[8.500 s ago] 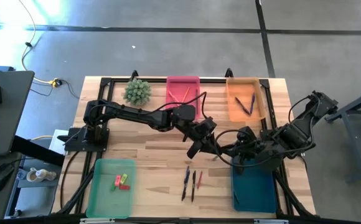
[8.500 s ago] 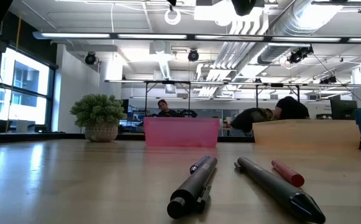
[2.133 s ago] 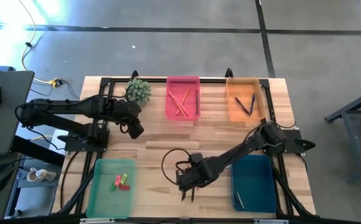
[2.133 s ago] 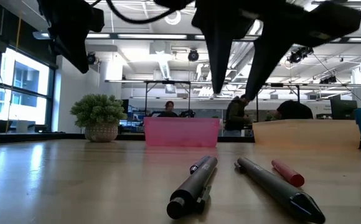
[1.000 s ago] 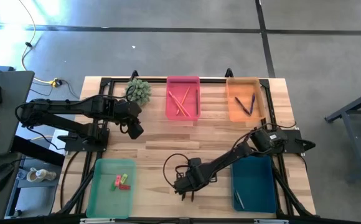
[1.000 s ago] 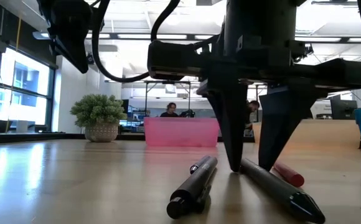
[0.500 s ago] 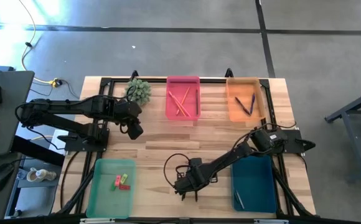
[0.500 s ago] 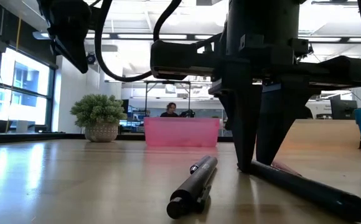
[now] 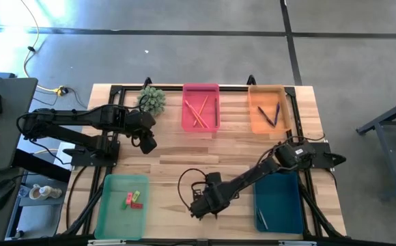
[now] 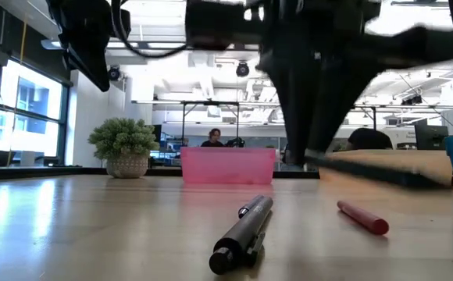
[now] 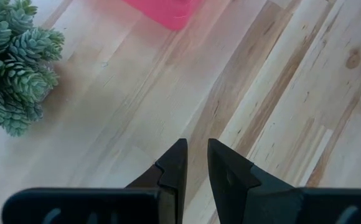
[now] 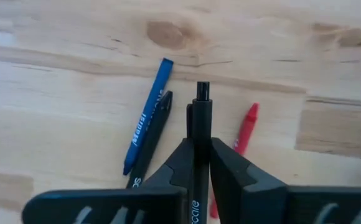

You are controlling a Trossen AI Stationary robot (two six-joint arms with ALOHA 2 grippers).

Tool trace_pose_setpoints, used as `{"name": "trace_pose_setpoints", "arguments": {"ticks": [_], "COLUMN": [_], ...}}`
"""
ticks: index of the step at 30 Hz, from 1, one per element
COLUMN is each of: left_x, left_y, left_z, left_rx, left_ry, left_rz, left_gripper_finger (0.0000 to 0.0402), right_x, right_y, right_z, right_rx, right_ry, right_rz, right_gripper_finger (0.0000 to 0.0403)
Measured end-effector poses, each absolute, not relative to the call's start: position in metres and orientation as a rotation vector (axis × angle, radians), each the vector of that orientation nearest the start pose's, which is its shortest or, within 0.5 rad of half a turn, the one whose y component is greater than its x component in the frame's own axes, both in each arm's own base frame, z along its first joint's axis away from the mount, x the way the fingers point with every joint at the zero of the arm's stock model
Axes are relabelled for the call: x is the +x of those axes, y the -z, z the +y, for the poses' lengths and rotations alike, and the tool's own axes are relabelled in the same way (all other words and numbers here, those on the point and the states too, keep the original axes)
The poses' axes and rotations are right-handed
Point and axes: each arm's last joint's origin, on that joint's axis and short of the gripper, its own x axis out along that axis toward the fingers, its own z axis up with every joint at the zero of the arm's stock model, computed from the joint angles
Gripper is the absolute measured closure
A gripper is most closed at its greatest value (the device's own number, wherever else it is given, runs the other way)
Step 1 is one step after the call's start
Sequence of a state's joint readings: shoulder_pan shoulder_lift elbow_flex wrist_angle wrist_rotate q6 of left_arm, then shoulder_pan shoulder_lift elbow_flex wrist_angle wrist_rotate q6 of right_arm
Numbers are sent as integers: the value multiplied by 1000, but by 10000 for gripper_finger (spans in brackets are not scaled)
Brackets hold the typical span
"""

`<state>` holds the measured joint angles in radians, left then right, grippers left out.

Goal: Sort crayons/erasers/pens/pencils in bins
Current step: Put the right black pen into the orange bin

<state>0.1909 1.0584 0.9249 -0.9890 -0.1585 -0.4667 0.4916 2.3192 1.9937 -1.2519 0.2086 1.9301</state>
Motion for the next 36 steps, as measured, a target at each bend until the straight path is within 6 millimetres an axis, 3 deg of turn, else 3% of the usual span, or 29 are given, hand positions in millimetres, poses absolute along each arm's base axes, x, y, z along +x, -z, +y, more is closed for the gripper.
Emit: {"name": "trace_pose_setpoints", "arguments": {"ticks": [10, 22, 27, 36], "left_x": [179, 179, 180, 184], "left_y": [-274, -274, -274, -276], "left_z": [39, 38, 39, 39], "left_rx": [-431, -452, -472, -515], "left_ry": [-570, -546, -558, -575], "left_rz": [1034, 1038, 1032, 973], "left_gripper_finger": [349, 349, 349, 349], "right_x": [389, 379, 354, 272], "right_y": [-231, -256, -268, -296], "right_z": [198, 172, 150, 88], "right_rx": [861, 717, 665, 617], "right_ry": [1234, 1189, 1219, 1289], "right_rz": [1030, 911, 879, 774], "right_gripper_finger": [380, 380, 380, 380]}}
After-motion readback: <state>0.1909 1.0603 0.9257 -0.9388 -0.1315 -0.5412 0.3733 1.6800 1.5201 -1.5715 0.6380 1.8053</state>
